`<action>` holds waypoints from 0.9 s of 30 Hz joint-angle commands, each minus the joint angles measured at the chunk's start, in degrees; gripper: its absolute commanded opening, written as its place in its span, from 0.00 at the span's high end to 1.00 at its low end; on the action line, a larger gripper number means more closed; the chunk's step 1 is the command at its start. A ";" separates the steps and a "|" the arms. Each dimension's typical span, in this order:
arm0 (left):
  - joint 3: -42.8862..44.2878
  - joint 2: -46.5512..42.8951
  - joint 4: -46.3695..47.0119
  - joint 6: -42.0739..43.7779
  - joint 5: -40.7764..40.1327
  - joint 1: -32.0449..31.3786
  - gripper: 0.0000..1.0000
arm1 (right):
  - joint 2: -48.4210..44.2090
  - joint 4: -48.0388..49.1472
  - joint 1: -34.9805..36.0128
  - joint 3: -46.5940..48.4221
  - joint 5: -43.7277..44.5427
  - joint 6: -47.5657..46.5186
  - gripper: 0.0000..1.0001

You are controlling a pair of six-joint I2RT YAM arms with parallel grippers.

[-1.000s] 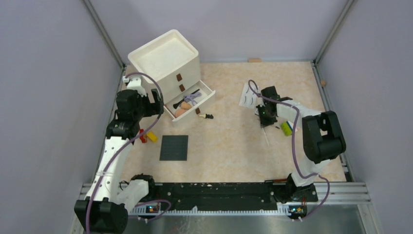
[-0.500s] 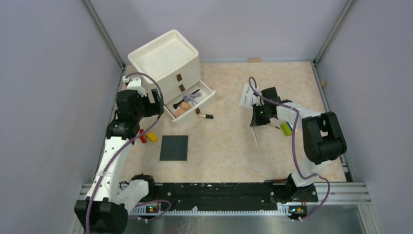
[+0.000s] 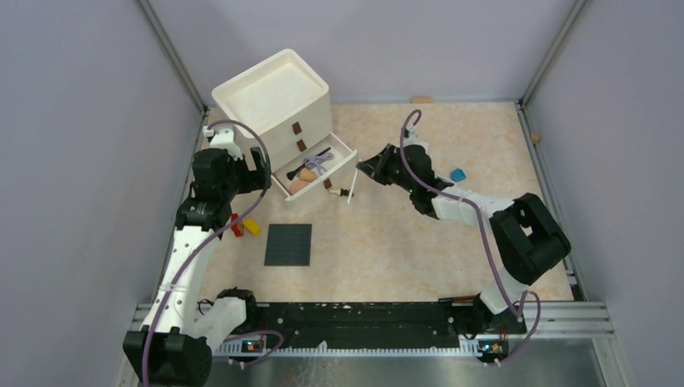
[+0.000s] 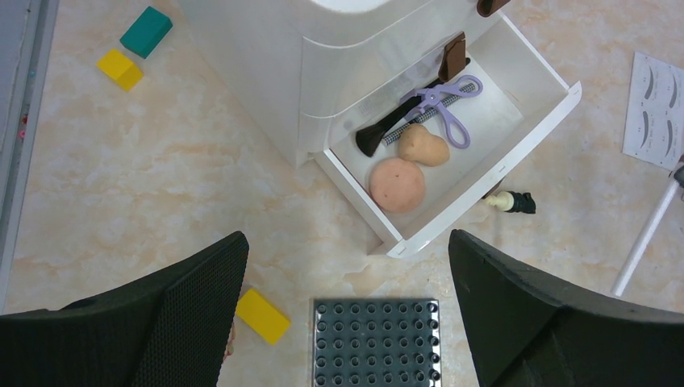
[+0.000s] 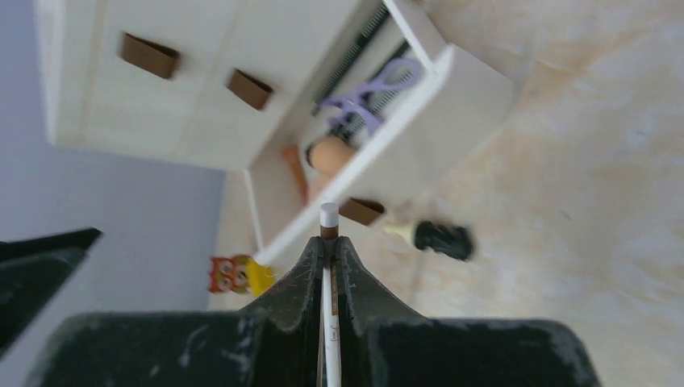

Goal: Organize the makeup
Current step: Move the makeup to the center of the board, then place the makeup in the drawer.

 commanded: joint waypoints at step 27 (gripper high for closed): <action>-0.01 -2.13 1.62 0.29 -1.76 -0.16 0.01 | 13.93 11.63 8.84 21.23 22.53 4.05 0.59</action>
